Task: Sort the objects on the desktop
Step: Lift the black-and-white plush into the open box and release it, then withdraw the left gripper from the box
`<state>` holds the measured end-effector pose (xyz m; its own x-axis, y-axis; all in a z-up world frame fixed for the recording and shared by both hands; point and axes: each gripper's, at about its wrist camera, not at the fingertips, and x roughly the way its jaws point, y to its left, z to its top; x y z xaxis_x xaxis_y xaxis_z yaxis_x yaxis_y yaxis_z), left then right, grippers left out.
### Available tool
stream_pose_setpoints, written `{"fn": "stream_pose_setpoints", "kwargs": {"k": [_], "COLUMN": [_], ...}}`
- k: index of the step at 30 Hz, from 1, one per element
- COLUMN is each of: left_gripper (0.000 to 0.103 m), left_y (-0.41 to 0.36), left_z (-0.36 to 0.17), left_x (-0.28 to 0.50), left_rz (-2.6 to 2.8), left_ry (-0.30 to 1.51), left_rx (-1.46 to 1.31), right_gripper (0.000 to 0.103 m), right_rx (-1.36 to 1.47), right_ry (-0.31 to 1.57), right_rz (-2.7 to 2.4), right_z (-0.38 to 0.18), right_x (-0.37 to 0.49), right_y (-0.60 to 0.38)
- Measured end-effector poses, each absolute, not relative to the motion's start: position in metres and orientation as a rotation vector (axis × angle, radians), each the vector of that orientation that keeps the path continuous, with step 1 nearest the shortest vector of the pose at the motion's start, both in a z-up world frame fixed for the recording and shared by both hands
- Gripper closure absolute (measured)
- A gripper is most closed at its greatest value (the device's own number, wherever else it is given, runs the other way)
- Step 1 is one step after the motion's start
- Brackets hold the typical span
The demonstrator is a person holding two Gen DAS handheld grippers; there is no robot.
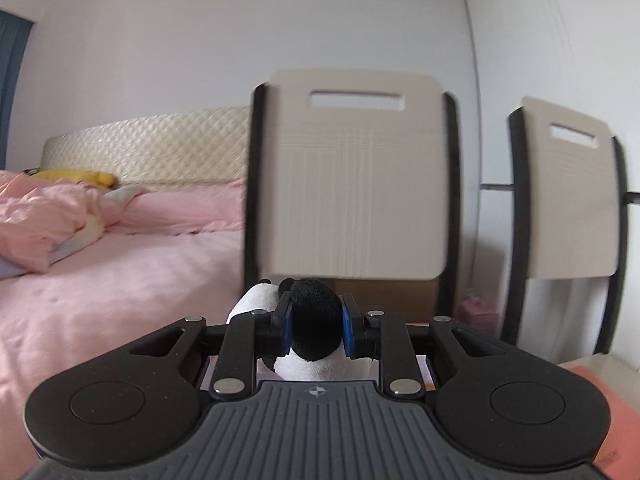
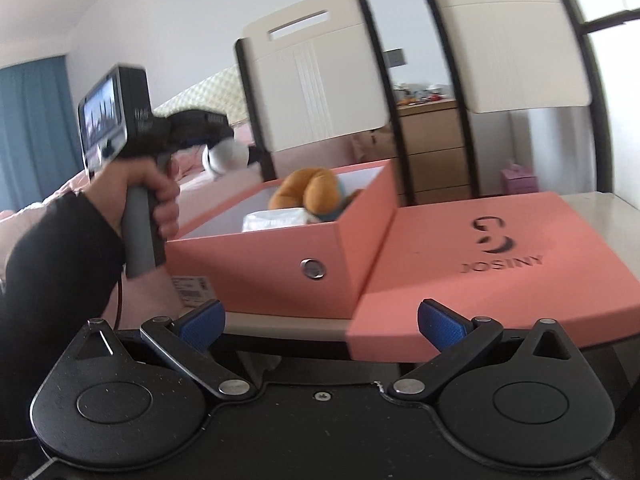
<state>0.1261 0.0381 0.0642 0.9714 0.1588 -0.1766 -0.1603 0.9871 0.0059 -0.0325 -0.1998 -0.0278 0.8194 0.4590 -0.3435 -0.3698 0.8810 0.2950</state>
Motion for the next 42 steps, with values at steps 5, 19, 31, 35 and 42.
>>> {"fn": "stream_pose_setpoints", "kwargs": {"k": [5, 19, 31, 35, 42], "left_gripper": [0.076, 0.075, 0.008, 0.007, 0.001], "left_y": [0.063, 0.089, 0.079, 0.070, 0.055], "left_z": [0.041, 0.014, 0.021, 0.022, 0.016], "left_x": [0.134, 0.138, 0.113, 0.098, 0.057], "left_rz": [0.189, 0.158, 0.148, 0.121, 0.090], "left_ry": [0.236, 0.323, 0.242, 0.225, 0.188], "left_rx": [-0.035, -0.067, -0.052, -0.044, -0.017], "right_gripper": [0.001, 0.001, 0.001, 0.001, 0.001], "right_rx": [0.206, 0.205, 0.197, 0.197, 0.214], "right_ry": [0.446, 0.474, 0.447, 0.429, 0.391], "right_rz": [0.457, 0.433, 0.373, 0.342, 0.303], "right_z": [-0.029, -0.032, -0.033, -0.033, -0.032], "right_x": [-0.020, -0.007, -0.013, -0.017, -0.021], "right_y": [-0.183, -0.171, -0.186, -0.193, -0.205]}}
